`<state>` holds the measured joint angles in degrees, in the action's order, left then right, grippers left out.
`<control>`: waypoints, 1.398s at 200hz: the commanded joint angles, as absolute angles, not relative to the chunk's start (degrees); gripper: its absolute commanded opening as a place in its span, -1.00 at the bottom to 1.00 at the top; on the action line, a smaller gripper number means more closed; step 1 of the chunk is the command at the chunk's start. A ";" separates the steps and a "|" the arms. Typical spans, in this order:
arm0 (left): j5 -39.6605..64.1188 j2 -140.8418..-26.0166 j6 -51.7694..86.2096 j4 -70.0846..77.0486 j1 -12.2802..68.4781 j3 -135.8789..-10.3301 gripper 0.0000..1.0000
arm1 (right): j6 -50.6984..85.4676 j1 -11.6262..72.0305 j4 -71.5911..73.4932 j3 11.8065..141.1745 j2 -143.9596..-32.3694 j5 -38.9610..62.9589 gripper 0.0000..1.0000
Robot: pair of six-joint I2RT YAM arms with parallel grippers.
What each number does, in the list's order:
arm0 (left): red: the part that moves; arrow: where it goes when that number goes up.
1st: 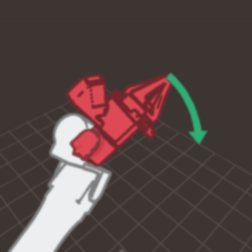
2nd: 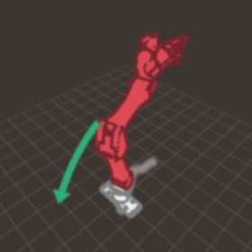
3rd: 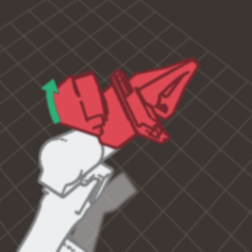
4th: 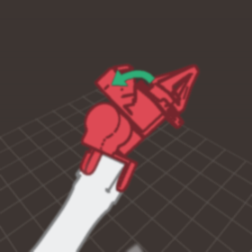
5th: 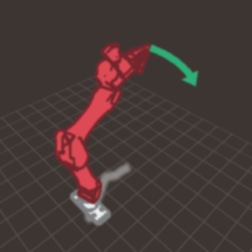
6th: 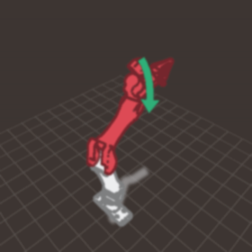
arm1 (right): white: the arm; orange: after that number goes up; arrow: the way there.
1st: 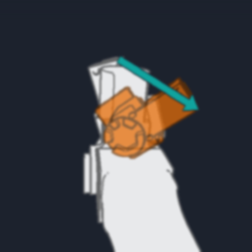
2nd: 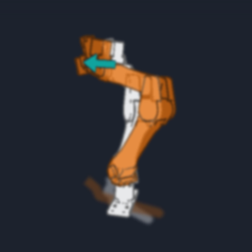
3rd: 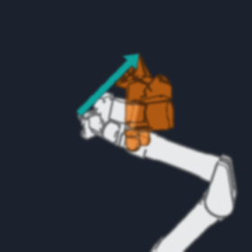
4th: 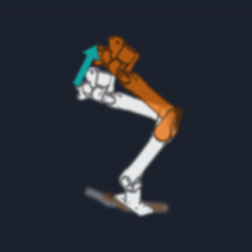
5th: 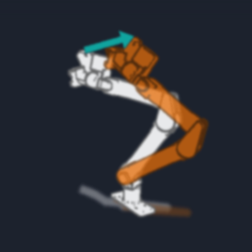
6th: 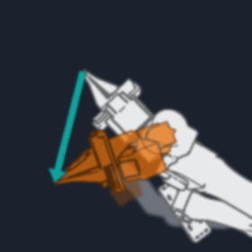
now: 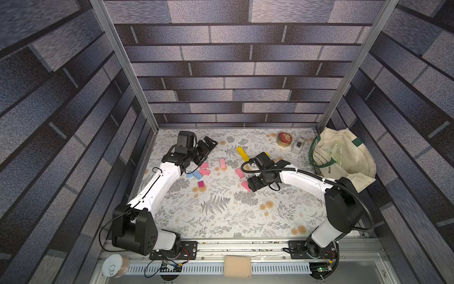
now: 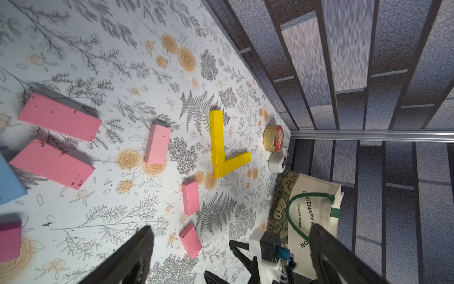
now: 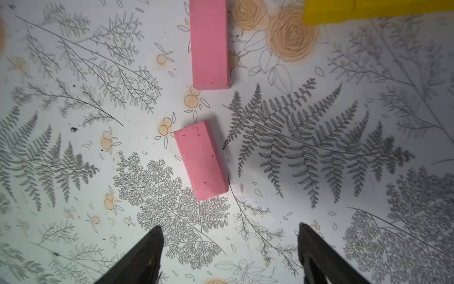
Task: Assemble the letter v with building blocks
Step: Place the building block at the center of the board, then assemble the building block at the center of the board.
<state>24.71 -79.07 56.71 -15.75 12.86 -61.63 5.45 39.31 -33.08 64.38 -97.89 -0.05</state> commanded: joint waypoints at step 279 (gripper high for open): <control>40.56 -82.53 52.53 -5.74 -1.67 -53.40 0.99 | 7.64 43.59 -27.48 70.82 -112.08 -6.67 -0.42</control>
<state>39.22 -82.04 51.62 -6.79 -1.23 -54.13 6.46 43.18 -23.97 70.46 -110.04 -4.75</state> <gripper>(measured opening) 0.995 0.319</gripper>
